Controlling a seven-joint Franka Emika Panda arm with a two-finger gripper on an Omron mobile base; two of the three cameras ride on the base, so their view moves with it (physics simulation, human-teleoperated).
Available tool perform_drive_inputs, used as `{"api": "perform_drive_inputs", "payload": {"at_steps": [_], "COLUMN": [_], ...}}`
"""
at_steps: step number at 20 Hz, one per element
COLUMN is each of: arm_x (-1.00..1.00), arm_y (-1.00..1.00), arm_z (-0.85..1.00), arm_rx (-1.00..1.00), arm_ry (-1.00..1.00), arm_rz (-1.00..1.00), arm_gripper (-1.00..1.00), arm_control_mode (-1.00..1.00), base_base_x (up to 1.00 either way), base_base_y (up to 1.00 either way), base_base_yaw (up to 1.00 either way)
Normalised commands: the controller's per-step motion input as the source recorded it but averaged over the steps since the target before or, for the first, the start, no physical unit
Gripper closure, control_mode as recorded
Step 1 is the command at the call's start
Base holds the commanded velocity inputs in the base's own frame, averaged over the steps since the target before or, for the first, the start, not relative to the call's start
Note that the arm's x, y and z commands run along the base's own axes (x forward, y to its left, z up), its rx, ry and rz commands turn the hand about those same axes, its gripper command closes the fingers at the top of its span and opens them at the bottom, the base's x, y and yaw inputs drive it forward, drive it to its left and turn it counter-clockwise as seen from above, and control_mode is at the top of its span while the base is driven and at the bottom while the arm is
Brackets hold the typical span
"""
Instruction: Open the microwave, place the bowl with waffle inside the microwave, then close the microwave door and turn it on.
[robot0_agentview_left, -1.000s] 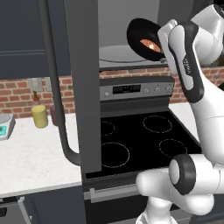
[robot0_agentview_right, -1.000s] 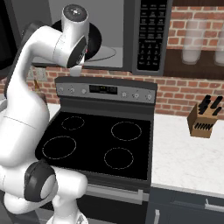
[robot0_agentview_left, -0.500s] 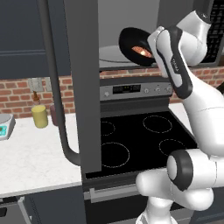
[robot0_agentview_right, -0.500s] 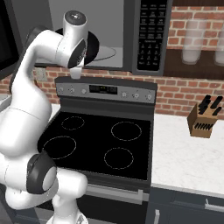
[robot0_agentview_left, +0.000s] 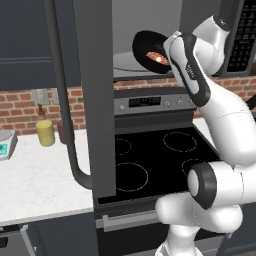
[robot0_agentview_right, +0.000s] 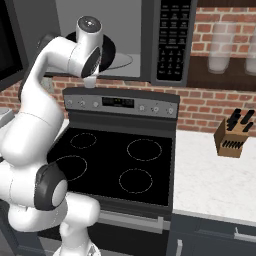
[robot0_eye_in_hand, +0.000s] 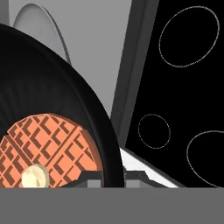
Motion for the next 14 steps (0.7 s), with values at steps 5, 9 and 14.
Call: {"api": "perform_drive_inputs", "payload": {"at_steps": [5, 9, 14], "arm_x": [0.58, 0.61, 0.54], "arm_y": [0.0, 0.0, 0.0], "arm_z": [0.08, 0.07, 0.03], "arm_rx": [0.0, 0.0, 0.0], "arm_ry": [0.02, 0.03, 0.0], "arm_rz": [0.0, 0.0, 0.0], "arm_gripper": [1.0, 1.0, 1.0], "arm_control_mode": [-1.0, -1.0, -1.0], "base_base_x": [0.0, 0.0, 0.0], "base_base_y": [0.0, 0.0, 0.0], "base_base_yaw": [0.0, 0.0, 0.0]}}
